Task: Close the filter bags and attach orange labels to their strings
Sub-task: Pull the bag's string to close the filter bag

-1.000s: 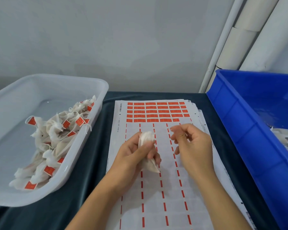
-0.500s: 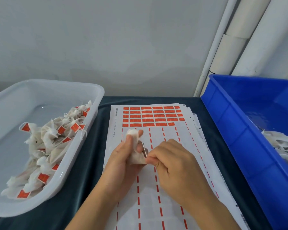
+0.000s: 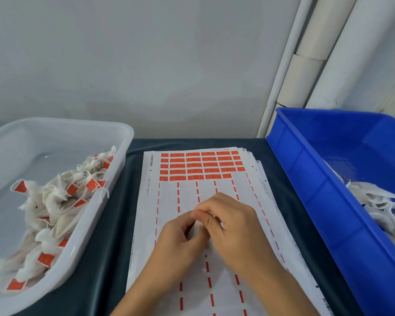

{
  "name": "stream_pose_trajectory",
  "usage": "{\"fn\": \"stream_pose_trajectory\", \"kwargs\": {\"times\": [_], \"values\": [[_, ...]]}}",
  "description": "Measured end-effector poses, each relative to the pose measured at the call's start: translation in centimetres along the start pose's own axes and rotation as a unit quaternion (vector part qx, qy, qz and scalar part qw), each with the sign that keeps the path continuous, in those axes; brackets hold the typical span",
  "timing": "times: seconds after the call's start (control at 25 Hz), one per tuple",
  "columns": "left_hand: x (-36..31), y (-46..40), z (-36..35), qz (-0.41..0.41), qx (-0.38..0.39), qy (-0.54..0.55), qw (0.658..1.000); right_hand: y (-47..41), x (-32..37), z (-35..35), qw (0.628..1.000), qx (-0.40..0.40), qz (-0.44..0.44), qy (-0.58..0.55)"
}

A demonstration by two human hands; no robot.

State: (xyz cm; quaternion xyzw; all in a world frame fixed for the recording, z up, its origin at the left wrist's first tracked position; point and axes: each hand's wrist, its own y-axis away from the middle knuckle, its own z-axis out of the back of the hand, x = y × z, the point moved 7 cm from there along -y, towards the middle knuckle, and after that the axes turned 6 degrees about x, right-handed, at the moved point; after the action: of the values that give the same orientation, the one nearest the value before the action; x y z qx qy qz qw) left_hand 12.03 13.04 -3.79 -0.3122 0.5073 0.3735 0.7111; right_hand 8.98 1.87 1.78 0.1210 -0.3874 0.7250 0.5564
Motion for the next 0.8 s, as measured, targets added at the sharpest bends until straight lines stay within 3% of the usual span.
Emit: {"fn": "stream_pose_trajectory", "kwargs": {"times": [0.28, 0.56, 0.8], "values": [[0.9, 0.0, 0.2, 0.040, -0.051, -0.032, 0.997, 0.2, -1.7, -0.4, 0.996, -0.010, -0.087, -0.028], [0.8, 0.1, 0.5, 0.034, -0.039, -0.062, 0.997, 0.4, -5.2, -0.7, 0.952, 0.063, -0.219, -0.203], [0.6, 0.1, 0.6, 0.015, -0.057, -0.047, 0.997, 1.3, -5.8, -1.8, 0.927, 0.033, -0.238, -0.290]]}}
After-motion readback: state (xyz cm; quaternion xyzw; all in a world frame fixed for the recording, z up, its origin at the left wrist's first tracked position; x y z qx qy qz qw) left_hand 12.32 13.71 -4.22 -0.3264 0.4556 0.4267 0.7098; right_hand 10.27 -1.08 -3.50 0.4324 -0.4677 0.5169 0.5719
